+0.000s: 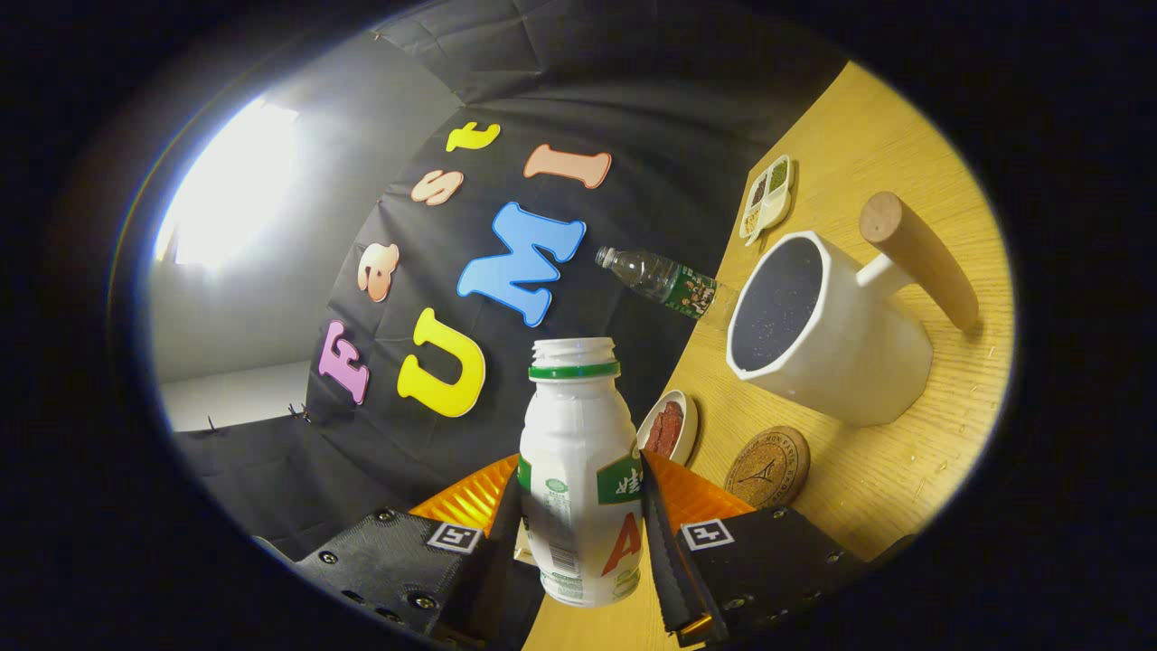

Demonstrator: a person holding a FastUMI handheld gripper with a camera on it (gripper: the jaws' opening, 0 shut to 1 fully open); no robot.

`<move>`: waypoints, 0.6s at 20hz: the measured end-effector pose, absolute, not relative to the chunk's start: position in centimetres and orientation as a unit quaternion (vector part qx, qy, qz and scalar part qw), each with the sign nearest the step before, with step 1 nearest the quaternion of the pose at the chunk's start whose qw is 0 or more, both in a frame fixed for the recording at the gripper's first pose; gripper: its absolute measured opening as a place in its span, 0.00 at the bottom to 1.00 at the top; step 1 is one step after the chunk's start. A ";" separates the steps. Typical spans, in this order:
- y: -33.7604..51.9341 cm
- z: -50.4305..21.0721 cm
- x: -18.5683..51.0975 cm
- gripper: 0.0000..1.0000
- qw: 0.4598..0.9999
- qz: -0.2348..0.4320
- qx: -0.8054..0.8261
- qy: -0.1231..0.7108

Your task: Take the bottle from table, then pour the juice into the cup, finally place the bottle on the coaster

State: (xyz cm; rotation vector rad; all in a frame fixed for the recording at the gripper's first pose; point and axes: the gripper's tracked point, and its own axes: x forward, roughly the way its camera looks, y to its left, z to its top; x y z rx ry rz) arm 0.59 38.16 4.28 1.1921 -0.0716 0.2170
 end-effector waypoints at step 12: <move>37.1 4.7 0.9 0.65 0.740 0.103 0.663 -0.045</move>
